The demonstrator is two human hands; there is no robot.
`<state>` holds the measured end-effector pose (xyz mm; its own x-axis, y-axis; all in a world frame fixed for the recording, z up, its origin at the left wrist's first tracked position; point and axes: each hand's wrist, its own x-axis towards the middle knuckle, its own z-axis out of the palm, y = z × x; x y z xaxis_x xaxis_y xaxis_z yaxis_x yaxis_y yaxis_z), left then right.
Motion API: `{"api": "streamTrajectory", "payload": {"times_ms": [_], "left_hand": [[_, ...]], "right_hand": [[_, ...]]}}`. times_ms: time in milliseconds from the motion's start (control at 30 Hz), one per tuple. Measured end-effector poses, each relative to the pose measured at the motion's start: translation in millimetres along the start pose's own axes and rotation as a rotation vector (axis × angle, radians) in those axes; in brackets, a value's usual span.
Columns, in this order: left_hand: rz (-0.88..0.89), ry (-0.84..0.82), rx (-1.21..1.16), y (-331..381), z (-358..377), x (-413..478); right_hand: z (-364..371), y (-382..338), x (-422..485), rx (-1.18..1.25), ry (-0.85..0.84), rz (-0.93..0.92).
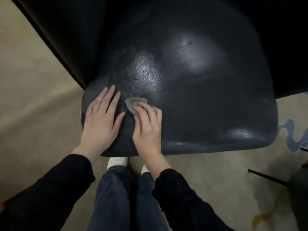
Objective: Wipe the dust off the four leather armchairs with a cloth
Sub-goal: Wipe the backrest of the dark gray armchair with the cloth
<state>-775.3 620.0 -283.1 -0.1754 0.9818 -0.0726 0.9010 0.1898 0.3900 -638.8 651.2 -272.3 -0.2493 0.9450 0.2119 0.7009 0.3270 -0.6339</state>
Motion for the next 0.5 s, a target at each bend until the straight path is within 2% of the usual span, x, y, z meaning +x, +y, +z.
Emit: {"api": "streamTrajectory", "payload": {"times_ms": [233, 500], "left_hand": [[-0.052, -0.088, 0.037, 2.8, -26.4, -9.6], [-0.086, -0.120, 0.046, 40.6, -84.5, -23.9]], "right_hand": [[-45.0, -14.7, 30.4, 0.084, -0.013, 0.134], [-111.7, -47.9, 53.8, 0.056, -0.171, 0.140]]}}
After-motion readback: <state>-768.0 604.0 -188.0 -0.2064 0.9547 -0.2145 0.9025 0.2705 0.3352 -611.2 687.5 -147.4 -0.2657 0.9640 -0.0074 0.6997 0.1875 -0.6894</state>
